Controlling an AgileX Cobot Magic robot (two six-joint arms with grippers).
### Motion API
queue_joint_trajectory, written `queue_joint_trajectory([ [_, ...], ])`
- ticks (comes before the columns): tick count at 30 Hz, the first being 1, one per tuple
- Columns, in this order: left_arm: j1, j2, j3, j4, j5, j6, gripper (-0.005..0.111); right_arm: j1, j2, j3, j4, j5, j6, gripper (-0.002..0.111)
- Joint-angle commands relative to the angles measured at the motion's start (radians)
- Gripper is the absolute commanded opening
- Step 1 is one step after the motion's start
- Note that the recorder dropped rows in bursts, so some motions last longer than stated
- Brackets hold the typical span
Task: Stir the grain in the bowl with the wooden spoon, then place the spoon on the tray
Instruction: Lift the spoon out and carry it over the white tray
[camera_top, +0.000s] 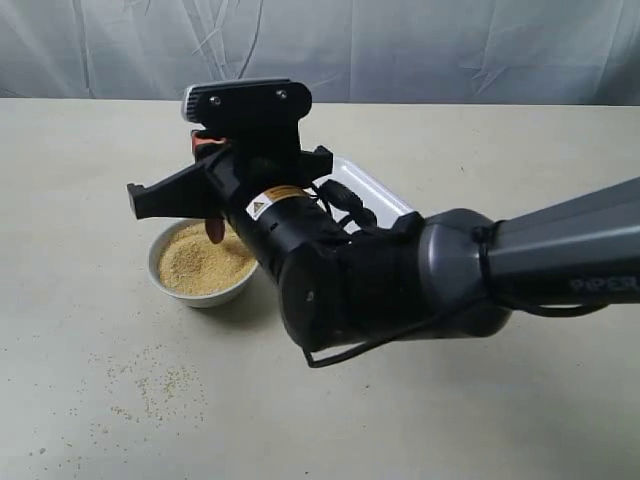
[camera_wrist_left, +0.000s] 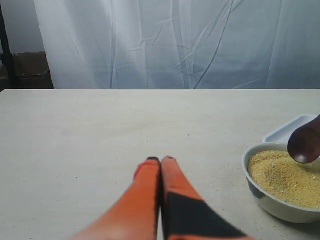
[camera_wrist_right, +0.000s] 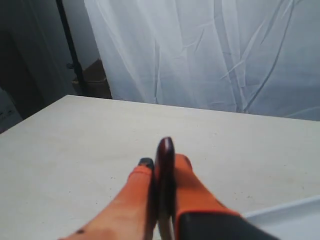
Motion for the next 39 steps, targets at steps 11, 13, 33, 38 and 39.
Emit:
queue_joint_trajectory([
  [11,0.000,-0.005,0.003,0.003,-0.013,-0.001,0.000,-0.002,0.082,-0.001,-0.071,0.031,0.139,-0.001],
  [13,0.000,-0.005,0.003,0.003,-0.013,-0.001,0.000,-0.002,0.071,-0.001,-0.083,0.029,0.139,-0.001],
  [33,0.000,-0.005,0.003,0.003,-0.013,-0.001,0.000,-0.033,-0.194,-0.001,0.137,0.087,-0.153,-0.001],
  [38,0.000,-0.005,0.003,0.003,-0.013,-0.001,0.000,-0.226,-0.317,-0.035,0.135,0.534,-0.153,-0.001],
  [39,0.000,-0.005,0.003,0.003,-0.013,-0.001,0.000,-0.303,-0.324,-0.065,0.124,0.708,-0.153,-0.001],
])
